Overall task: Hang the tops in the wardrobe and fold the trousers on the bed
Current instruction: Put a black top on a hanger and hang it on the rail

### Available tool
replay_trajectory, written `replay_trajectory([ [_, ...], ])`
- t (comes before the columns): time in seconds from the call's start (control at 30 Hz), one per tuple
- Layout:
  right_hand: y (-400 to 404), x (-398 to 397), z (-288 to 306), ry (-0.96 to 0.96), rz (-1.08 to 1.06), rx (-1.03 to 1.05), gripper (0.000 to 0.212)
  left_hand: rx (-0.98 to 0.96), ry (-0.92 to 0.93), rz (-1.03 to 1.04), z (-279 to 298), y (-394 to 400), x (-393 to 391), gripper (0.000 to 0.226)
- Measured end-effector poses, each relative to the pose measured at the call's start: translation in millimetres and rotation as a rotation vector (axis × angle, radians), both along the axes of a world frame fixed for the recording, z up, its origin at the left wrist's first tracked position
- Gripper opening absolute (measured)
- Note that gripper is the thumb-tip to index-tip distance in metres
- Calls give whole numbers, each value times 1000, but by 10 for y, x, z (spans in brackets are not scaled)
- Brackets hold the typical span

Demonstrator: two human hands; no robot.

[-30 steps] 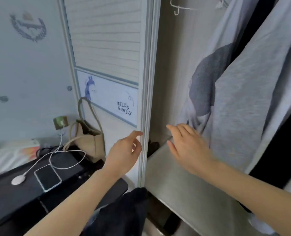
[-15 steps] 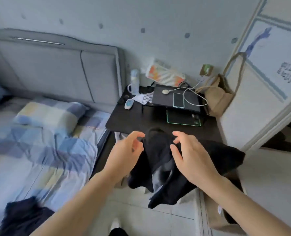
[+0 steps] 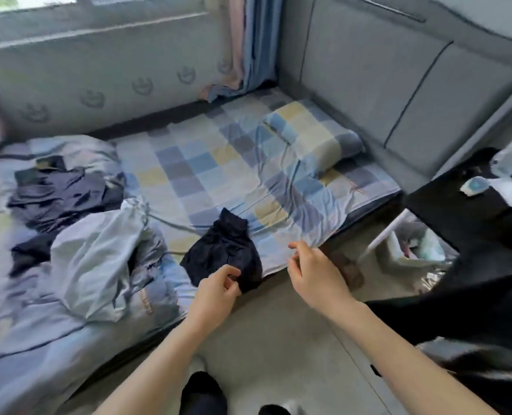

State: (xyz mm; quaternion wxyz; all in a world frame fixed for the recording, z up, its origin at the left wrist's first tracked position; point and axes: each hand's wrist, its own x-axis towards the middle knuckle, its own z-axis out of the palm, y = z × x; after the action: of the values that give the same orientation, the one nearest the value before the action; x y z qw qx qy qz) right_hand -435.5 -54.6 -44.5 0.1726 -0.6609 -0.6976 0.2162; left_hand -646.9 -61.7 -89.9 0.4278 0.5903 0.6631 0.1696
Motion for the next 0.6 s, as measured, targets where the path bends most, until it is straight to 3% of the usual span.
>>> replay_trajectory([
  [0.17, 556, -1041, -680, -43, 83, -254, 34, -193, 66, 191, -591, 189, -1249, 21],
  [0.3, 934, -1544, -1282, -67, 39, -439, 32, -300, 103, 204, -1146, 483, -1866, 25],
  [0.6, 1755, -2212, -2930, -87, 4, -684, 25, -558, 28, 258, -2766, 1393, -2391, 22],
])
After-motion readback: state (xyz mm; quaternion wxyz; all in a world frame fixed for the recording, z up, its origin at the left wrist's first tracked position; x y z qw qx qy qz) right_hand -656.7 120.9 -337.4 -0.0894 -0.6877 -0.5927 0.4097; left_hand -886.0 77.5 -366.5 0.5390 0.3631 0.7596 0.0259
